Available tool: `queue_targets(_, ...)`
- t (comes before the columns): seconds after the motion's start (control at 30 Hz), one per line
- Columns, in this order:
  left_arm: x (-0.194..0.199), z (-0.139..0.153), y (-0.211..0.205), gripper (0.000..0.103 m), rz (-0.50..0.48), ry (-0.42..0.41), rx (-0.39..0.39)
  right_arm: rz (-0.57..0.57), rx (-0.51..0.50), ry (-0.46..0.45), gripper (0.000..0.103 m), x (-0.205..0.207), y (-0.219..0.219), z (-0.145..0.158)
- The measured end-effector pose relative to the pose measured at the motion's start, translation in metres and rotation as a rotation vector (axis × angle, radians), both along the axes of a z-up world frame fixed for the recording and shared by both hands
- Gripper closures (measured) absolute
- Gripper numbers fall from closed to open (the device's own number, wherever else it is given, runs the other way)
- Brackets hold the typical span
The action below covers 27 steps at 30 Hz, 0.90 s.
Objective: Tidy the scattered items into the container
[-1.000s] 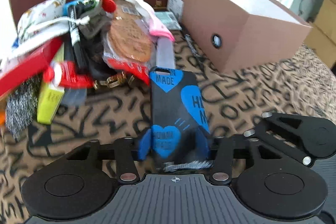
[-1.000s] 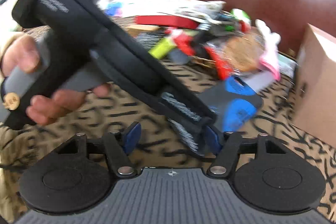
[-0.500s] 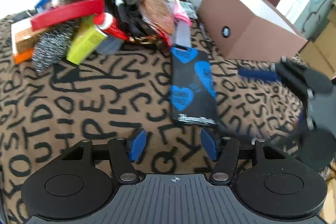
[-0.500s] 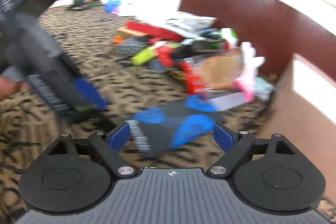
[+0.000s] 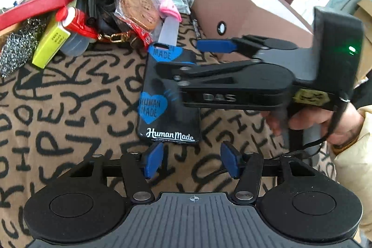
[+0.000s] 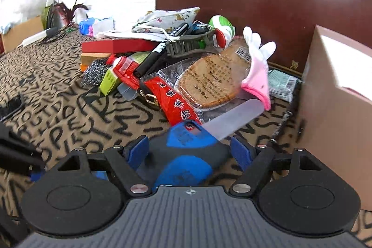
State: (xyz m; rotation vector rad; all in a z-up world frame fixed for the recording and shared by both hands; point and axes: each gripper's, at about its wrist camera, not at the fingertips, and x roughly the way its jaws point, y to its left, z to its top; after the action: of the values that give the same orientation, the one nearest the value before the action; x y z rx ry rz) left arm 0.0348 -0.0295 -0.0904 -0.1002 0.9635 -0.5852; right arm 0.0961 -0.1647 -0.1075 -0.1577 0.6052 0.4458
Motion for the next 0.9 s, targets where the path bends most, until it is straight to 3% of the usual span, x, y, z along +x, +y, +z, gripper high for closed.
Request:
queue_targets(0.23,0.007,-0.002,0.009,0.037,0.012,0.024,-0.040,-0.070,0.071,0.012,0.023,0.018,-0.007,-0.006)
queue_targets(0.37,0.009,-0.002,0.013,0.037,0.022,0.043,-0.058,-0.049,0.081,0.039,0.025,0.015,-0.009,-0.006)
queue_targets(0.67,0.010,-0.001,0.029,0.036,0.075,0.061,-0.065,-0.039,0.040,0.038,0.026,-0.050,-0.025,0.003)
queue_targets(0.83,0.009,0.003,0.033,0.034,0.099,0.027,-0.014,-0.004,0.058,0.101,0.025,-0.089,-0.028,-0.006)
queue_targets(0.9,0.009,0.003,0.034,0.035,0.091,0.023,-0.001,0.039,-0.001,0.095,0.027,-0.100,-0.026,-0.010)
